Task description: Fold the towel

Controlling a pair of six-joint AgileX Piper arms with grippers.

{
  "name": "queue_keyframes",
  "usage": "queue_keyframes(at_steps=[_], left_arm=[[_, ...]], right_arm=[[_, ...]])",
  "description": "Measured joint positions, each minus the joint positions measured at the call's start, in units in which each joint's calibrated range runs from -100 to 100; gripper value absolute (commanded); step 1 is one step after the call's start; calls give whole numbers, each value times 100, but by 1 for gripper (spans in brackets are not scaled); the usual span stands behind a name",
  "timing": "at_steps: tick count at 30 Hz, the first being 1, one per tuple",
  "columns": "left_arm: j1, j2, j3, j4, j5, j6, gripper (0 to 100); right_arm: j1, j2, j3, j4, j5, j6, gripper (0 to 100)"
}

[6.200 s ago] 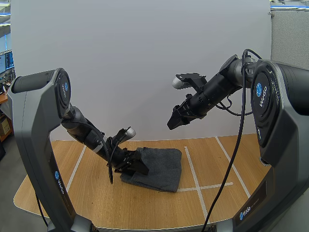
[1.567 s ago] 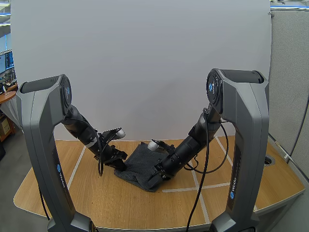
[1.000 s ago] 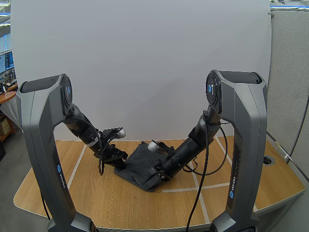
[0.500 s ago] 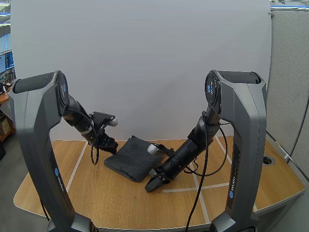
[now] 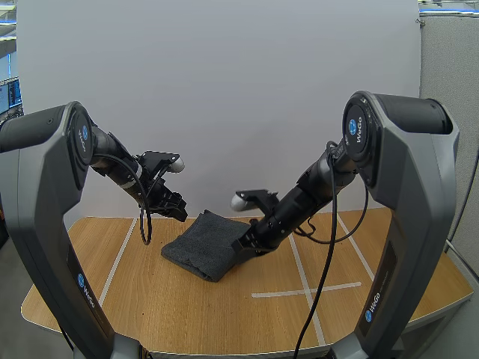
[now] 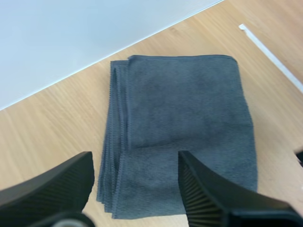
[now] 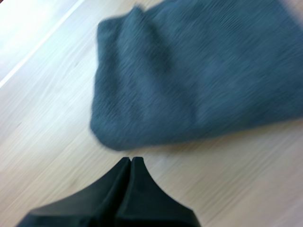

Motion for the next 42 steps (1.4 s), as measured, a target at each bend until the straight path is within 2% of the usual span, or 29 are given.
queue_keyframes(at_steps=[3,6,8,11,12,17,21,23,32,36,38,39,42], left_arm=[[0,-20,-10,-65,311,0,68],[0,-20,-10,-192,1011,0,54],[0,36,-10,-288,1420,0,37],[0,94,-10,-337,1581,0,6],[0,125,-10,-394,1743,0,0],[0,455,82,-557,1994,0,0],[0,1019,300,-761,1994,-9,0],[0,1186,300,-860,1994,-9,0],[0,1768,300,-1047,1978,22,0],[0,1887,300,-1012,1961,32,0],[0,1898,300,-998,1961,21,0],[0,1898,300,-867,1961,2,0],[0,1898,300,-659,1994,2,0]], right_arm=[[0,-277,0,209,-689,131,0],[0,-199,-359,520,-1414,164,0],[0,-33,-661,641,-1526,180,0],[0,291,-1165,730,-1613,218,0],[0,397,-1270,744,-1637,226,0],[0,867,-1854,768,-1653,226,0],[0,1845,-2930,807,-1654,237,0],[0,2139,-3162,828,-1654,246,0],[9,2488,-3355,843,-1642,246,0],[24,2544,-3359,644,-1642,354,0],[32,2544,-3415,202,-1572,574,0],[32,2544,-3440,-274,-1219,841,0],[-68,2492,-3423,-475,-464,969,0]])
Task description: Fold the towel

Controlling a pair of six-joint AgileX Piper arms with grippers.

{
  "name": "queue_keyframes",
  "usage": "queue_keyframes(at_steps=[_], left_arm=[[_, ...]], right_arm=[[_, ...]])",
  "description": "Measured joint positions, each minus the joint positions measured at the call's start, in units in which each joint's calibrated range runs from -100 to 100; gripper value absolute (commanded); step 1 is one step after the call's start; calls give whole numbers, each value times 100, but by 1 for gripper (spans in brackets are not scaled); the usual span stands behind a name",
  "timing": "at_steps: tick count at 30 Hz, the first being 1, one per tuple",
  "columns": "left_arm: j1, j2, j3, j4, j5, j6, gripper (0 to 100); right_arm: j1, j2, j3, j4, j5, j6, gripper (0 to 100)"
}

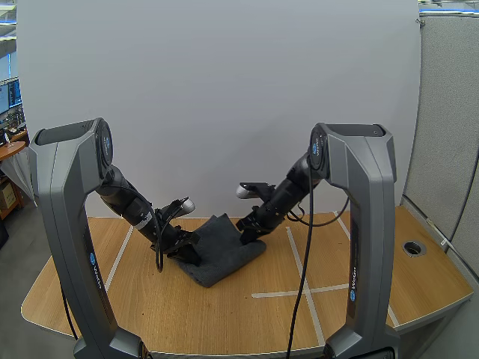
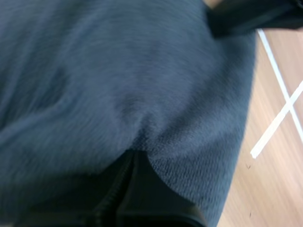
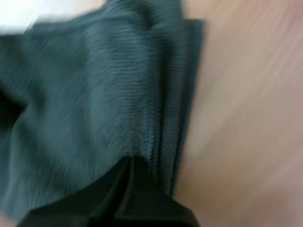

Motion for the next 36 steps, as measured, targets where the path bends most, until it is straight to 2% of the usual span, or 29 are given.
queue_keyframes(at_steps=[3,7,8,14,16,21,25,28,36], left_arm=[[-7,-12,-12,169,55,0,0],[-14,-38,-41,401,160,42,0],[-14,-51,-56,514,214,67,0],[-14,-51,-52,891,911,147,0],[-14,-89,-33,952,968,187,0],[-14,-270,131,1097,968,391,0],[-14,-606,396,1420,968,630,0],[-14,-732,425,1433,926,640,0],[-14,-1433,466,772,889,734,0]], right_arm=[[-202,-423,690,-199,441,-123,0],[-297,-775,1259,-351,603,-268,0],[-337,-955,1646,-351,603,-362,0],[-357,-1382,2429,-327,451,-566,0],[-357,-1737,3028,-314,222,-679,0],[-357,-2223,3640,-340,110,-757,0],[-363,-2595,3991,-351,-60,-827,0],[-366,-2876,4074,-350,-161,-836,0],[-366,-3652,4079,-171,-19,-836,0]])
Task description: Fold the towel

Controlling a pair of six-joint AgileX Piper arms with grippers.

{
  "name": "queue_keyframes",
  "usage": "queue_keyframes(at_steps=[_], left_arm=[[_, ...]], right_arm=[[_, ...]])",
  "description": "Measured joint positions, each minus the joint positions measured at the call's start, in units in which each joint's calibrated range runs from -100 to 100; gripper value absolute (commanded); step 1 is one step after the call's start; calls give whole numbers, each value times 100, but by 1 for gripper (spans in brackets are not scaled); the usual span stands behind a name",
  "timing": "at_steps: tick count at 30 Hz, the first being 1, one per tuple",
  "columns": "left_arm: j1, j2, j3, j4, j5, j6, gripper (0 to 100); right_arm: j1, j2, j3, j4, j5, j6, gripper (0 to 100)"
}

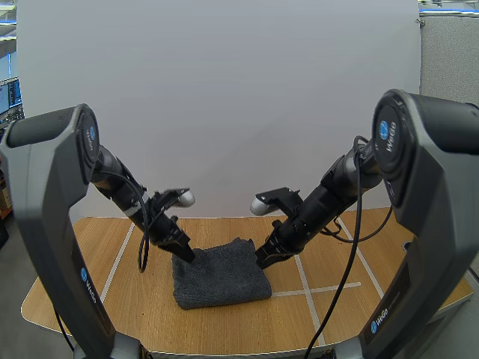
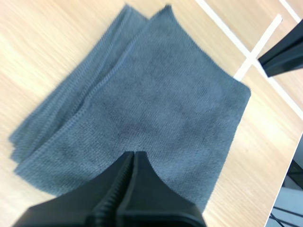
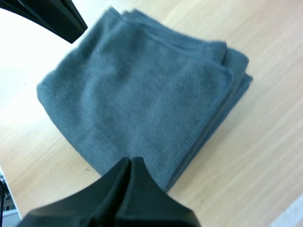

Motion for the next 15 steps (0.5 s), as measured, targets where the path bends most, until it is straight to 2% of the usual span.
queue_keyframes(at_steps=[5,10,12,15], left_arm=[[0,-475,71,-9,20,-203,0],[0,-479,213,40,-54,-329,0],[0,-479,268,65,-196,-365,0],[0,-334,433,116,-955,-480,0]], right_arm=[[40,-305,0,180,167,-52,0],[303,-38,-19,301,-253,-126,0],[458,240,-150,342,-481,-135,0],[655,898,-814,519,-878,-135,0]])
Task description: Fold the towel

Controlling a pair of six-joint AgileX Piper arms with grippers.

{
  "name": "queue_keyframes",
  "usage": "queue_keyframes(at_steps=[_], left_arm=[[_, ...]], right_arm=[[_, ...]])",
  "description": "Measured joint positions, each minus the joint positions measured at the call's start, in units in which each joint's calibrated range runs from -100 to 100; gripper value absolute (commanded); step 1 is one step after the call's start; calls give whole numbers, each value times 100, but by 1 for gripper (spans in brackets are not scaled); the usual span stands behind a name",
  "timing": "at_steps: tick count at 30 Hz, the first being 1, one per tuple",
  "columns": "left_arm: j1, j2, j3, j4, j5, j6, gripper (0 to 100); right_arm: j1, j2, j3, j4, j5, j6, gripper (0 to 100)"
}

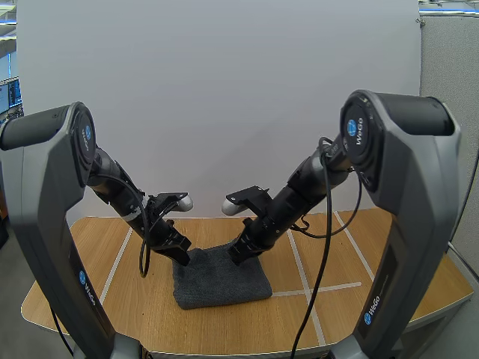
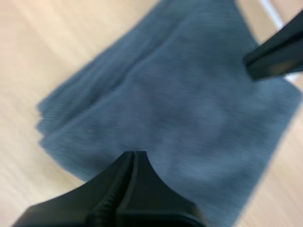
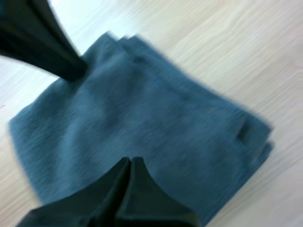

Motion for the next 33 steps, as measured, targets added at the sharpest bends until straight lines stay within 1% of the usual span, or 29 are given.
queue_keyframes(at_steps=[4,6,10,13,17,24,25,26,28,30,33], left_arm=[[0,217,4,9,-566,-65,0],[0,363,20,9,-927,-72,0],[0,670,32,-29,-1281,-72,0],[15,938,-34,-342,-1233,56,0],[13,1006,-127,-483,-1211,136,0],[5,1118,-452,-740,-1362,167,0],[-46,1161,-568,-751,-1611,167,0],[-54,1172,-607,-762,-1636,167,0],[-125,1218,-680,-762,-1723,167,0],[-167,1270,-727,-774,-1743,167,0],[-301,1393,-788,-782,-1779,153,0]], right_arm=[[-1,332,-276,24,-96,0,0],[-1,694,-401,24,-286,0,0],[-1,1022,-433,24,-474,0,0],[-1,1145,-443,24,-529,0,0],[-8,1145,-458,-43,-774,0,0],[-190,1145,-458,-30,-1115,0,0],[-317,1145,-458,-30,-1230,0,0],[-339,1145,-458,-30,-1232,0,0],[-363,1145,-458,-30,-1255,-4,0],[-409,1145,-458,-30,-1295,-12,0],[-441,1145,-471,-41,-1292,-31,0]])
